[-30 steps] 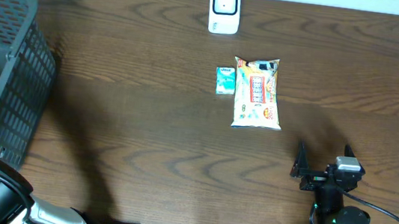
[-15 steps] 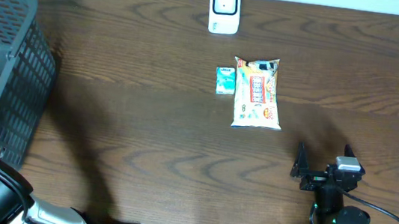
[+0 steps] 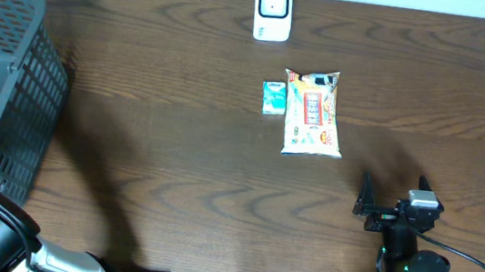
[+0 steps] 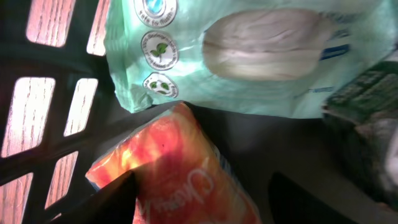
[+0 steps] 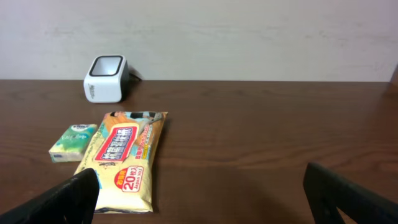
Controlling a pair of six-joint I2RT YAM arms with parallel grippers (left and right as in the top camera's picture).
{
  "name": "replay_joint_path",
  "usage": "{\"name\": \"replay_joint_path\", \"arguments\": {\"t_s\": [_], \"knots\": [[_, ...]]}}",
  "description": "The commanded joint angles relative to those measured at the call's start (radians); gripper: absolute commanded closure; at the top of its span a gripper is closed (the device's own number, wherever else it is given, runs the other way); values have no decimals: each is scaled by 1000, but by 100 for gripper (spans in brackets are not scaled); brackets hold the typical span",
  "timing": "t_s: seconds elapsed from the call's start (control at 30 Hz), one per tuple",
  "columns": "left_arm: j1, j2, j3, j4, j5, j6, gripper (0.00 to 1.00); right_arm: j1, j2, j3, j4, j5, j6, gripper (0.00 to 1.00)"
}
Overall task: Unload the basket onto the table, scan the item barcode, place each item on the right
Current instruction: 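Move the left gripper back into the grey basket, then grasp a small orange tissue pack in the basket with the left gripper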
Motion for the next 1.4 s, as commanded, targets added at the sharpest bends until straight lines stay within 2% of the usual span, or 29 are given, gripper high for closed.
{"name": "replay_joint_path", "arguments": {"t_s": [0.0,0.13,0.27,0.33,0.37,0.4,0.77,1.03,1.37], "knots": [[3,9,-31,8,-13,-7,40,4,-5,-3,-3,8,-10,1],[3,9,-31,7,-13,-6,59,4,-5,-3,-3,8,-10,1],[3,9,-31,4,-13,-6,70,4,-5,-3,-3,8,-10,1],[3,9,-31,4,-13,-6,81,4,-5,-3,-3,8,-10,1],[3,9,-31,3,-13,-6,90,4,-5,-3,-3,8,-11,1],[3,9,-31,3,-10,-6,92,4,-5,-3,-3,8,-10,1],[3,-61,0,-3,259,-7,93,4,-5,-3,-3,8,-10,1],[3,-257,28,24,259,-6,93,4,-5,-3,-3,8,-10,1],[3,-553,30,257,261,15,93,4,-5,-3,-3,8,-11,1]]}}
